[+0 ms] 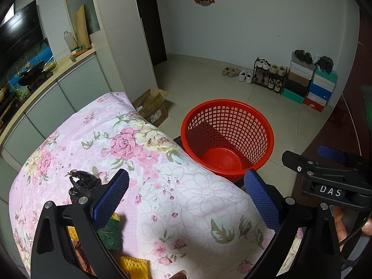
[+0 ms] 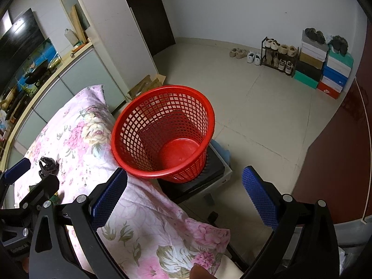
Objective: Collect trash
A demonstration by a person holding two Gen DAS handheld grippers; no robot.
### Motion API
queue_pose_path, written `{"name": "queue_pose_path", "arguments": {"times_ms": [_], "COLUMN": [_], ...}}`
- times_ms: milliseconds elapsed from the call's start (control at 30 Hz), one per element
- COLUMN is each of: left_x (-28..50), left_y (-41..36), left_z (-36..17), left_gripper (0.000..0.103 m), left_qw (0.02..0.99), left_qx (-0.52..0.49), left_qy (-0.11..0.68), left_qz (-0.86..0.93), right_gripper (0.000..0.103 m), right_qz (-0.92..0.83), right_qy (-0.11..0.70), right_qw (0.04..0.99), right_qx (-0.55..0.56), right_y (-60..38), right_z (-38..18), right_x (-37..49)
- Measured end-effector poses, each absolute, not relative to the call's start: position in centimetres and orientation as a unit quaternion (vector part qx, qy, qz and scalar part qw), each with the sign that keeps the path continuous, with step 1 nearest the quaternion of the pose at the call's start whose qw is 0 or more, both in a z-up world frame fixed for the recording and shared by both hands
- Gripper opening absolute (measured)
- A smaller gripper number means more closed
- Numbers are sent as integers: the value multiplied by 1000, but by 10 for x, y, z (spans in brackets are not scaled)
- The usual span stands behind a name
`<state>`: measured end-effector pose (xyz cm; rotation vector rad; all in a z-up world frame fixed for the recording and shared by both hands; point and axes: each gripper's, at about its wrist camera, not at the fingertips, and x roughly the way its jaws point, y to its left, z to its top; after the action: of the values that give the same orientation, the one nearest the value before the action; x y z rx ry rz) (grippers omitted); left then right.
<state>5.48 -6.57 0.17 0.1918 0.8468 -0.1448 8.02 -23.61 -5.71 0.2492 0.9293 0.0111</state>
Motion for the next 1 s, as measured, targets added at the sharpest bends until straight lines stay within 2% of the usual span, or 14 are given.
{"name": "queue_pose_path", "arguments": {"times_ms": [1000], "left_x": [39], "left_y": [-42], "left_z": [9], "left_gripper": [96], "left_qw": [912], "left_qx": [72], "left_qy": [400], "left_qz": [-48], "right_gripper": [96], "right_qz": [28], "right_qy": [434], "right_qw": [896], "right_qx": [94], "right_y": [-210], "right_z": [-50], "right_x": [73]}}
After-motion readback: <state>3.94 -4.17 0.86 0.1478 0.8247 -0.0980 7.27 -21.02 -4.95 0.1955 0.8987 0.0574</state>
